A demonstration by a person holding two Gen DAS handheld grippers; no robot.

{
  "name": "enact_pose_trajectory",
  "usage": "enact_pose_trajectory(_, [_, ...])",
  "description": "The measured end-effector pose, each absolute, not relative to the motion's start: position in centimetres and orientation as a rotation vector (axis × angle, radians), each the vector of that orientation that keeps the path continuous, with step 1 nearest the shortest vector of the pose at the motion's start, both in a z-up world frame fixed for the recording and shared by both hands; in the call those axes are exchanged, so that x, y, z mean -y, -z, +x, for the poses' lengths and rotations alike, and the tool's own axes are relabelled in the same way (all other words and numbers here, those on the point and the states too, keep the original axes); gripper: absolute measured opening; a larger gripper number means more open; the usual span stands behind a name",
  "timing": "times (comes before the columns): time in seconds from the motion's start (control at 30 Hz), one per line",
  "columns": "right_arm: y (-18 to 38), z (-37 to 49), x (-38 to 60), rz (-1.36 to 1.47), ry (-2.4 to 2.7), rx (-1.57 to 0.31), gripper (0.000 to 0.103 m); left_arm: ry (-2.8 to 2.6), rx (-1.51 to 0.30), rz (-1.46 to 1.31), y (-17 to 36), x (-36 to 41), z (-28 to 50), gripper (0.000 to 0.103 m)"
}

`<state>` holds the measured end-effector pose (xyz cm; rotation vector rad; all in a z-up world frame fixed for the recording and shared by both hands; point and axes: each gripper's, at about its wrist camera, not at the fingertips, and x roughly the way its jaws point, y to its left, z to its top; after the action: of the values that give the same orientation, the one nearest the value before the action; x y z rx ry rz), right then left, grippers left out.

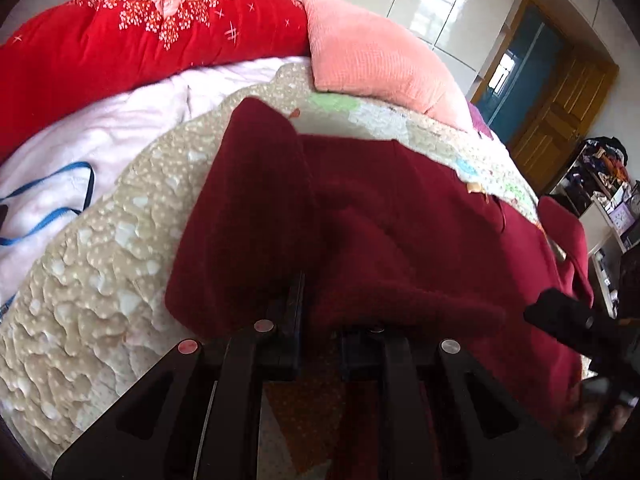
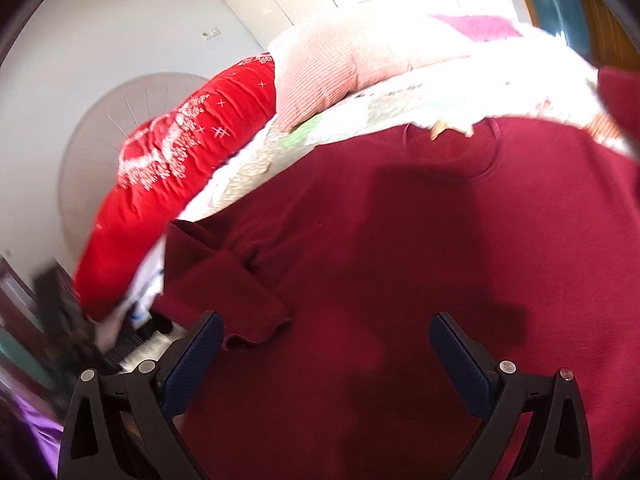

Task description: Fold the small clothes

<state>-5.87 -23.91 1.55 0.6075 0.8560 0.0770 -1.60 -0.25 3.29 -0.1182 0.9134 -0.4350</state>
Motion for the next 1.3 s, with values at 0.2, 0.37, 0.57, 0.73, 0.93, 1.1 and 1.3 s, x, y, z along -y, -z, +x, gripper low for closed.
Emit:
enact_pose_trajectory(0.2, [-0.4, -3.1, 21.7, 0.657, -0.176, -0.920, 0.099, 0.429, -0.916, -0.063, -2.8, 0.3, -2.0, 0.012])
enact_pose_trajectory(0.37, [0.1, -1.1, 18.2, 0.424, -0.139, -0.979, 0.072, 0.435, -0.928, -0.082, -2.5, -0.1, -1.8, 0.012])
enact_pose_trajectory(0.57, [0.1, -1.0, 15.9, 0.205, -0.109, -0.929, 0.007, 0.423, -0.928, -0.075, -2.7, -0.2, -2.0, 0.012])
enact_pose_trajectory(0.73, [-5.2, -3.9, 18.2, 0.103, -0.088, -0.758, 0.005, 0.464, -0.888, -0.062, -5.3, -0.1, -3.3, 0.024])
enact_pose_trajectory(0.93, [-10.6, -6.0, 26.5, -0.017, 0.216, -0.636, 0.005, 0.475, -0.744, -0.033, -9.5, 0.9, -5.0, 0.040])
enact_pose_trajectory(1.1, [-7.9, -6.5, 33.6, -0.068, 0.444, -0.732, 0.005, 0.450, -0.792, -0.010, -8.2, 2.1, -3.4, 0.040])
enact_pose_trajectory(1.3, [-2.0, -5.2, 38.1, -0.086, 0.518, -0.880, 0.005, 0.436, -0.851, 0.032, -6.0, 5.1, -1.7, 0.040])
